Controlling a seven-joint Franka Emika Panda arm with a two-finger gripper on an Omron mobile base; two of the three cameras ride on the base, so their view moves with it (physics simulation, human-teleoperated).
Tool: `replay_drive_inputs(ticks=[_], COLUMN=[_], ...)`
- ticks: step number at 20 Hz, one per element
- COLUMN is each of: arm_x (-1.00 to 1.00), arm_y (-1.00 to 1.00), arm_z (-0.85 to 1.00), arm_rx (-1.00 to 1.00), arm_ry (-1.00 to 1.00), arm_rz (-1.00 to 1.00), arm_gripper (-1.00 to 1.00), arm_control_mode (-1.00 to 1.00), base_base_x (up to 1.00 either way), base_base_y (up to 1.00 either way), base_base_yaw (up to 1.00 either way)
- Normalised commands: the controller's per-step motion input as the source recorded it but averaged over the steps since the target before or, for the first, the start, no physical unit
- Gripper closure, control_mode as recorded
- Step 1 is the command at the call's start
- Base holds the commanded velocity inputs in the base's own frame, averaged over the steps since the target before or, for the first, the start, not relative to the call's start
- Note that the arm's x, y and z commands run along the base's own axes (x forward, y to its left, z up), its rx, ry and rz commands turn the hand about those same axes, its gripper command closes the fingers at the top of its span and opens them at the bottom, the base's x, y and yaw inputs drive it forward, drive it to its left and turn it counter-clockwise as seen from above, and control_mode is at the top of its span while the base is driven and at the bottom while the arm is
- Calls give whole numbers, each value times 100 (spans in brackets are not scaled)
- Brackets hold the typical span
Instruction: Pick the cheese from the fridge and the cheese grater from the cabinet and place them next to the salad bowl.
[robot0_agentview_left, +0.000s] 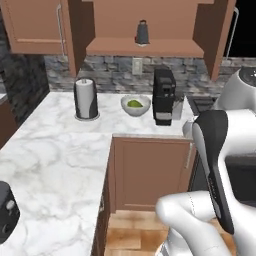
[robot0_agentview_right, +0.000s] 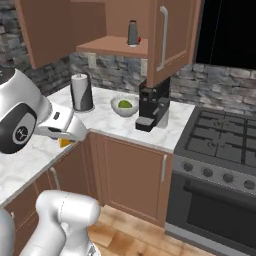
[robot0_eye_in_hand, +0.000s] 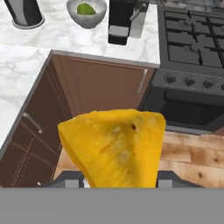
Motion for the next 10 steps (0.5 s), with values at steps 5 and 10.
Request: replay_drive_inputs(ticks=[5,10], arm_x=[0,0], arm_y=[0,0], arm_z=[0,0], arm_rx=[0,0], arm_ry=[0,0], arm_rz=[0,0], arm_gripper=[100,100], arm_control_mode=[100,100], base_base_x=[56,54], base_base_y=[17,8], base_base_yaw=[-11,-12])
